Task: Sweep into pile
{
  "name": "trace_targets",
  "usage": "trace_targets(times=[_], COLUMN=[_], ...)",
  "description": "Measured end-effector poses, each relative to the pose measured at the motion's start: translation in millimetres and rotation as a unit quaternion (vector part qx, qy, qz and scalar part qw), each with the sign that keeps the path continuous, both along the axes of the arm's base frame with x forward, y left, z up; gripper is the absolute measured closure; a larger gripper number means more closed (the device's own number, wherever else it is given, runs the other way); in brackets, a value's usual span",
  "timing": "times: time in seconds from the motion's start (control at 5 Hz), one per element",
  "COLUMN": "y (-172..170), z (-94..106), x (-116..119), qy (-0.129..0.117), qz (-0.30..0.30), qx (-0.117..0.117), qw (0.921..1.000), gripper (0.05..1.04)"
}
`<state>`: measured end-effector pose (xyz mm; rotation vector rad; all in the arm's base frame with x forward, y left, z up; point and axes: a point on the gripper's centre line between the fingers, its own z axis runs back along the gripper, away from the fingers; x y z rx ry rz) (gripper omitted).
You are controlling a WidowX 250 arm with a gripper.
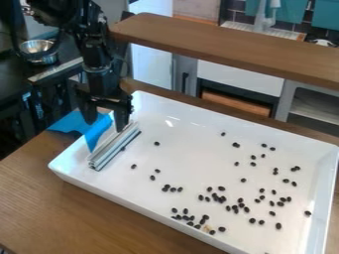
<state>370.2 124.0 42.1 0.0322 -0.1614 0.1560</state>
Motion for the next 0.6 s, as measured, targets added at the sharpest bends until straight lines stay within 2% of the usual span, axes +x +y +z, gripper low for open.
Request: trace_targets(times=[0.2,0.6], y=[-1.1,-0.6], z=[-12.3,-16.1], x=[-2.7,-0.3], qy=[0.016,0.001], qz=[0.0,0.001], qx=[-0.006,-0.002], qw=[0.9999,1.0], gripper=[0.084,0.084])
